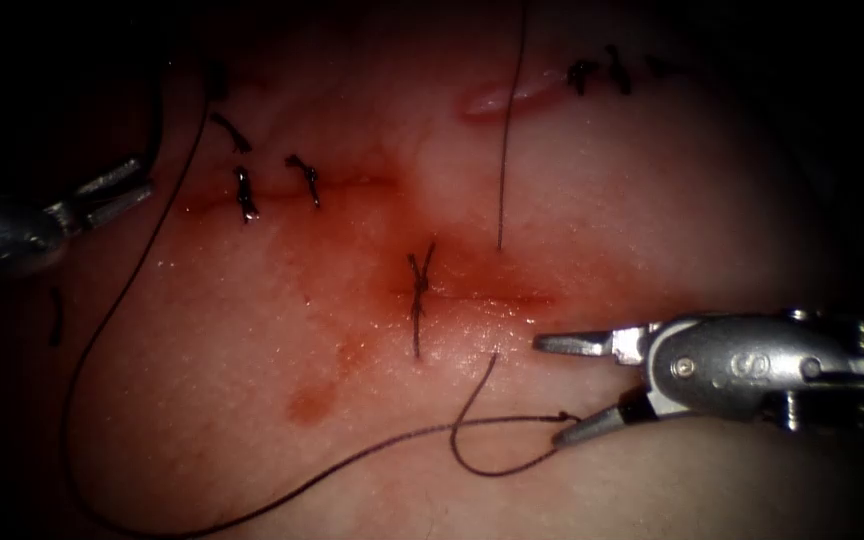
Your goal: Wound Closure
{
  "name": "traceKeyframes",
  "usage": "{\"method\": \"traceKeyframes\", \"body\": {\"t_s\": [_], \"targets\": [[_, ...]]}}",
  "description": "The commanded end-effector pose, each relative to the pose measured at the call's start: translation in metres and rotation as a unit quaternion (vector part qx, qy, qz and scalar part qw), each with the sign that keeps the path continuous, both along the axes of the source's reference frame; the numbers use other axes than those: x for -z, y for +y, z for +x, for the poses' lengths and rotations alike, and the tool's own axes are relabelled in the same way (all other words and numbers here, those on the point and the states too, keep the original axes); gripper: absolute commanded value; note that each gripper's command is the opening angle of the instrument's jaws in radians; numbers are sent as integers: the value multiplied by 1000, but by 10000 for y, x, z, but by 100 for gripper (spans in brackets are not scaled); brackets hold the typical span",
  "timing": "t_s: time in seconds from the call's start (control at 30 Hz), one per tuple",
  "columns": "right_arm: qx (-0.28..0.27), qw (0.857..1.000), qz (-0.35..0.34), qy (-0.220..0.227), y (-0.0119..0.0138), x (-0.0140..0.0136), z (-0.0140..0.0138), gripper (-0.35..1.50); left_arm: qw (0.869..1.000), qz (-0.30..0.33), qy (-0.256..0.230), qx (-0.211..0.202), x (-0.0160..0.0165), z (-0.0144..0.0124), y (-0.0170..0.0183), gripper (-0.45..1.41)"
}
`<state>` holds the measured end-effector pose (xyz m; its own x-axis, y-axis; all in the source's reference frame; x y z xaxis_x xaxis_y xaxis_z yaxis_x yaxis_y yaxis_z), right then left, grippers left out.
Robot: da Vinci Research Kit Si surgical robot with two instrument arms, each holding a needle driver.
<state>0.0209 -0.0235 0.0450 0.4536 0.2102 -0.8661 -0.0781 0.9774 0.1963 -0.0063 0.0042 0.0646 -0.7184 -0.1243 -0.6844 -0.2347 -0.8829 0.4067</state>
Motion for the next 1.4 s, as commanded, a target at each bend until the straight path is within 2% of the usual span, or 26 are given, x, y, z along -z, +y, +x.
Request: {"method": "traceKeyframes", "body": {"t_s": [0.03,0.1,0.13,0.17,0.2,0.33,0.4,0.5,0.53,0.67,0.77,0.8,0.93,1.2,1.4], "targets": [[-2,1000,-7,3,9,-3,1,109,1000,-1,-1,0,-5,-6,3,-27],[-4,1000,-10,2,10,-4,0,114,1000,-1,-1,0,-5,-5,3,-27],[-3,1000,-14,1,10,-5,-1,126,1000,-1,-1,0,-5,-5,4,-25],[10,1000,-9,17,6,-3,-5,141,1000,0,-1,-1,-5,-4,4,-25],[27,999,-2,31,3,0,-10,141,1000,0,-1,-1,-4,-4,4,-25],[70,997,9,23,-2,13,-36,123,1000,2,-3,-3,-2,2,7,-25],[78,997,12,23,0,16,-48,123,1000,3,-4,-4,-1,5,8,-25],[84,996,16,26,10,13,-70,103,1000,4,-3,-5,0,9,10,-25],[78,997,13,21,15,6,-70,103,1000,4,-2,-3,-1,6,10,-25],[55,998,-1,22,18,-17,-48,99,1000,1,-1,-1,-4,0,7,-25],[43,999,-13,18,11,-40,-22,101,1000,1,-1,-2,-6,-3,5,-25],[38,999,-21,13,5,-55,-9,109,1000,0,-1,-2,-6,-4,4,-23],[48,998,-33,-11,-10,-81,13,109,1000,0,-2,-3,-6,-4,4,-23],[49,998,-37,-12,-22,-87,40,109,1000,0,-2,-2,-6,-5,4,-23],[50,998,-46,-12,-27,-92,49,98,1000,0,-1,-4,-6,-7,3,-23]]}}
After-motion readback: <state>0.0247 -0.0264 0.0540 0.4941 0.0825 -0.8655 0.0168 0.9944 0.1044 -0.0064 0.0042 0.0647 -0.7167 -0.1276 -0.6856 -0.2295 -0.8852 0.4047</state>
